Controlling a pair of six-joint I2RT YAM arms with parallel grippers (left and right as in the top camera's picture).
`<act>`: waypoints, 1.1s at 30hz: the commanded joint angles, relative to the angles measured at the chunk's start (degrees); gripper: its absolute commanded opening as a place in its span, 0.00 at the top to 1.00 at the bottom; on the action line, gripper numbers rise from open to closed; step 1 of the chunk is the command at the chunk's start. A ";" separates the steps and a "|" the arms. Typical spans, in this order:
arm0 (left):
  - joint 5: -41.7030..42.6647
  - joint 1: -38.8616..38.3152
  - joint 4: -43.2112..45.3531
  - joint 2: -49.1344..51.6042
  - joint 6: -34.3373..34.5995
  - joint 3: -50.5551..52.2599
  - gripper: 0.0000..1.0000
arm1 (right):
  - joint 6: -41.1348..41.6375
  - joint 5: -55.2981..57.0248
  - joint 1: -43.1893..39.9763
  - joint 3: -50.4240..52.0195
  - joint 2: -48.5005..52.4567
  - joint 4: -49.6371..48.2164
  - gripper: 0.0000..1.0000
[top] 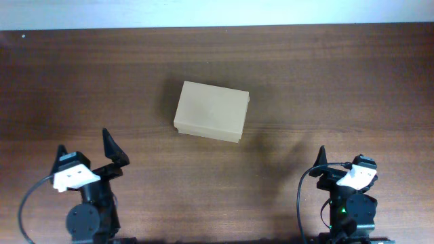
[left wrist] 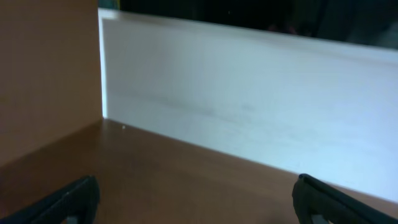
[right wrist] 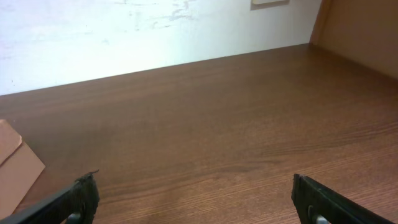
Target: Pack container
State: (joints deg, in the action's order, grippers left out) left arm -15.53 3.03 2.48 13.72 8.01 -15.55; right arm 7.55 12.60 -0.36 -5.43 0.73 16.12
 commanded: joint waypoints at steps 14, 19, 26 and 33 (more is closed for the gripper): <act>-0.74 0.24 0.55 -5.18 0.11 15.13 0.00 | 0.48 0.72 -0.42 0.42 -0.59 -0.09 0.01; -0.81 0.24 -1.25 -5.73 0.09 15.08 0.00 | 0.48 0.72 -0.42 0.42 -0.59 -0.09 0.01; -0.81 0.24 -5.75 -5.44 0.09 15.04 0.00 | 0.46 0.72 -0.42 0.42 -0.59 -0.09 0.01; -0.79 0.24 -5.77 -5.44 0.09 15.04 0.00 | 0.48 0.72 -0.42 0.42 -0.59 -0.09 0.01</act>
State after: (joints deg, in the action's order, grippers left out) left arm -15.73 3.03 -3.01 8.62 8.01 -0.62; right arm 7.60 12.60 -0.36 -5.43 0.73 16.14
